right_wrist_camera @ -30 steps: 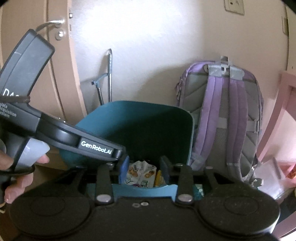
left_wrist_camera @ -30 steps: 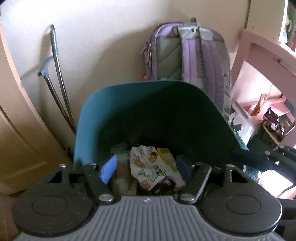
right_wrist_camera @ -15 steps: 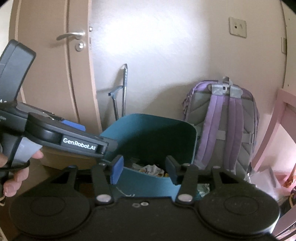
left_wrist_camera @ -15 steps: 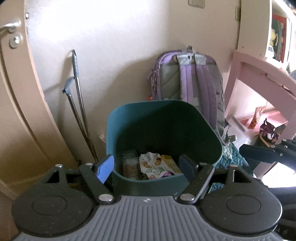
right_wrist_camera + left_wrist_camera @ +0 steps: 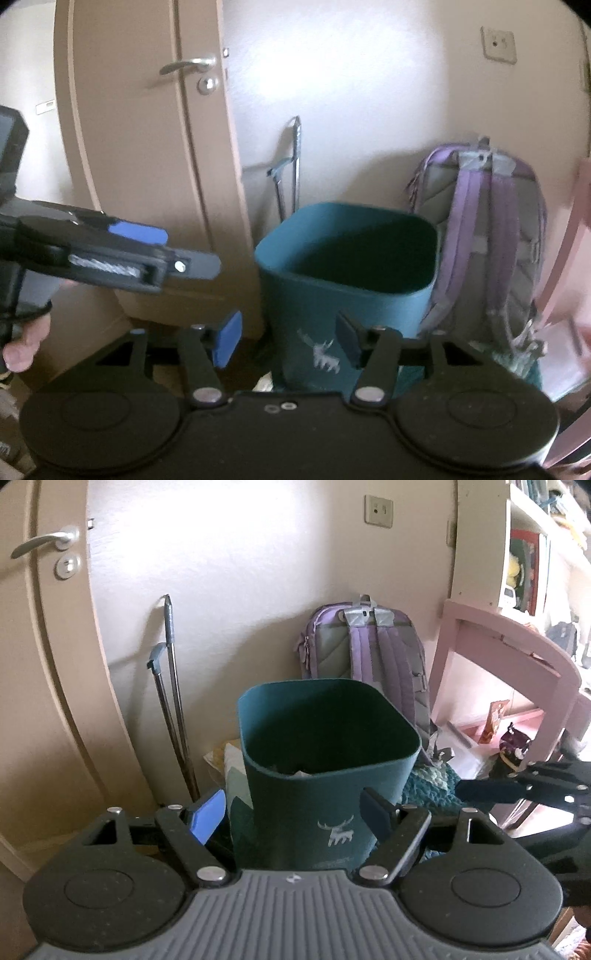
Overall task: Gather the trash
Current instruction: 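Withdraw both tools from the bin back toward the remaining trash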
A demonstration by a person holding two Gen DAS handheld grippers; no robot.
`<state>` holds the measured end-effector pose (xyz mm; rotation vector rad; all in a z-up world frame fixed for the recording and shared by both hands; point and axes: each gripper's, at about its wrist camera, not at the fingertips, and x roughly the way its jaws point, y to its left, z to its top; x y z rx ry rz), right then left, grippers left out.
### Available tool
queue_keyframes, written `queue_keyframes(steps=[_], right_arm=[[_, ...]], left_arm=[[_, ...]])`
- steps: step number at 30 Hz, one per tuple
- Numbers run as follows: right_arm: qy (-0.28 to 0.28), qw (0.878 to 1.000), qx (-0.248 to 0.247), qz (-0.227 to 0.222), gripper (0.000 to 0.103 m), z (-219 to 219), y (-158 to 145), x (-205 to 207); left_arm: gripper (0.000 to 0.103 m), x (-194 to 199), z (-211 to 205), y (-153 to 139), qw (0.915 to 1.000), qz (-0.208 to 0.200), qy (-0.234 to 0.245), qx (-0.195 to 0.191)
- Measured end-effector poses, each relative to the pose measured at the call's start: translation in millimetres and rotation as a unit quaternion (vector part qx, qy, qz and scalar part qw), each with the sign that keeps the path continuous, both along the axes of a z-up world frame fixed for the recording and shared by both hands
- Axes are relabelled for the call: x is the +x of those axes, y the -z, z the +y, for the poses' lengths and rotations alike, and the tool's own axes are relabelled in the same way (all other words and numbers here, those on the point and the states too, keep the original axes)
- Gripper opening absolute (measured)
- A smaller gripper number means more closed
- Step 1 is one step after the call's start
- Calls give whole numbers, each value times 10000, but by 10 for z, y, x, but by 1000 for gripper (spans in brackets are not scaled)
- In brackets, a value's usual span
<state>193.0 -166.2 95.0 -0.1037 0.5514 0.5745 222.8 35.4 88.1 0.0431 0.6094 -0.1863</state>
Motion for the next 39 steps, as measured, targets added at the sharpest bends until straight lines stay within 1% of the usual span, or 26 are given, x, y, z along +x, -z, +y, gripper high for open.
queue_keyframes(steps=[1,2,4,6,8,10,14,16,18,20,22,23,27,29,31,34,37,39], right_arm=[[-51,10000,-16,40,57,4,58,-25],[-98,9999,-39,78,57,12,118,-52],[-169,9996,-94,187,57,27,261,-79],[-235,9992,-160,293,58,45,419,-87],[-288,9984,-230,419,58,70,617,-90],[-314,9973,-303,586,58,97,843,-63],[-312,9930,-426,1056,58,158,1376,64],[-281,9899,-486,1305,58,179,1701,131],[-191,9870,-584,1487,58,217,2024,206],[-109,9826,-695,1721,58,270,2359,291],[2,9770,-779,1986,58,313,2699,367],[26,9747,-805,2085,58,330,2845,405],[67,9671,-950,2358,58,412,3425,545],[21,9627,-1089,2478,58,466,3706,623],[-39,9574,-1266,2595,58,515,3999,696],[-55,9473,-1473,2845,58,545,4412,839],[-88,9350,-1703,3111,58,587,4801,958],[-153,9281,-1882,3210,58,628,5034,1021]], left_arm=[[86,-59,37,36,10000,-18,9,-24],[93,-106,78,75,10000,-36,4,-37],[99,-200,180,186,9999,-60,-28,-83],[99,-262,279,320,9999,-51,-42,-159],[99,-281,401,499,9995,84,-60,-295],[99,-301,545,723,9988,178,-116,-442],[101,-262,819,1217,9971,406,-273,-577],[101,-207,953,1522,9959,639,-324,-559],[101,-155,1050,1821,9950,818,-343,-453],[101,-85,1140,2170,9926,1103,-356,-357],[101,-32,1231,2530,9891,1365,-337,-439],[101,0,1261,2687,9880,1441,-334,-454],[101,91,1289,3320,9846,1707,-332,-199],[101,138,1279,3637,9815,1879,-327,-139],[101,190,1247,3966,9769,2118,-251,-117],[101,236,1177,4398,9708,2393,-148,45],[101,285,1145,4883,9599,2803,-74,43],[101,315,1135,5166,9527,3039,-83,13]])
